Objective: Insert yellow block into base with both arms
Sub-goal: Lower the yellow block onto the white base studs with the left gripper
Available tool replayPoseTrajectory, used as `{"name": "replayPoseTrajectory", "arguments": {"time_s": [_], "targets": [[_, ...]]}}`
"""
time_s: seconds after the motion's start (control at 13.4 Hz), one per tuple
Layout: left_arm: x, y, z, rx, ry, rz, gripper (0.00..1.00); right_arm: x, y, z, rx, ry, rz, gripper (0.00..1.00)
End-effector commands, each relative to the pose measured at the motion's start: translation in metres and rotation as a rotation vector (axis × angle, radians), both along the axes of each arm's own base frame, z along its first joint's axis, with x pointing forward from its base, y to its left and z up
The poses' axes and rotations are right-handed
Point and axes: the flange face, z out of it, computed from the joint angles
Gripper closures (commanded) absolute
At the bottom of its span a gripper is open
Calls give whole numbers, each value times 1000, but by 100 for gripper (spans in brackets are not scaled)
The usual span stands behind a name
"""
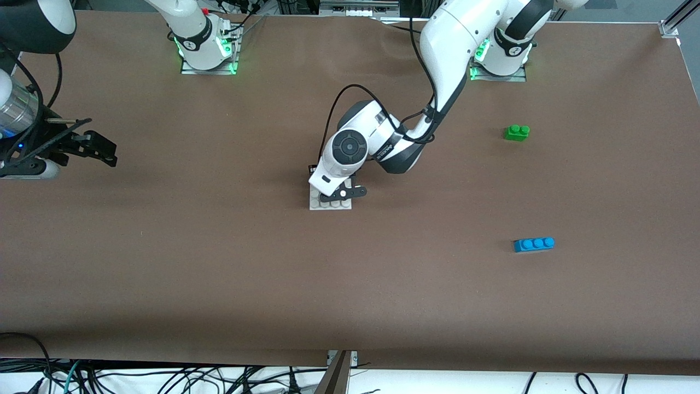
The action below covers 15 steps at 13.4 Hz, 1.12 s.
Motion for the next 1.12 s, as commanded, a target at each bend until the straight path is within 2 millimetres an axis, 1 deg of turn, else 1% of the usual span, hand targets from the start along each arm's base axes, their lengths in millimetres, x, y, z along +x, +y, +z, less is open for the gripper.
{"name": "replayPoseTrajectory", "arguments": {"time_s": [0.0, 0.22, 0.3, 0.37, 0.6, 0.67, 0.9, 1.05], "targets": [[3, -6, -7, 12, -6, 10, 100, -11, -13, 12, -8, -2, 89, 0], [6, -5, -12, 18, -11, 12, 100, -13, -13, 15, -9, -7, 78, 0], [6, -5, -17, 22, -8, 13, 100, -12, -14, 19, -11, -13, 80, 0], [5, -8, -19, 23, -13, 10, 100, -10, -19, 19, -10, -16, 67, 0], [3, -14, -22, 15, -23, 7, 100, -10, -19, 19, -5, -19, -6, 0], [-2, -19, -25, 16, -23, 0, 100, -10, -19, 19, -5, -19, -2, 0], [-4, -19, -29, 22, -22, -5, 100, -10, -15, 19, -8, -19, 4, 0], [2, -14, -30, 29, -31, -5, 100, -10, -7, 19, -8, -21, 9, 0]]}}
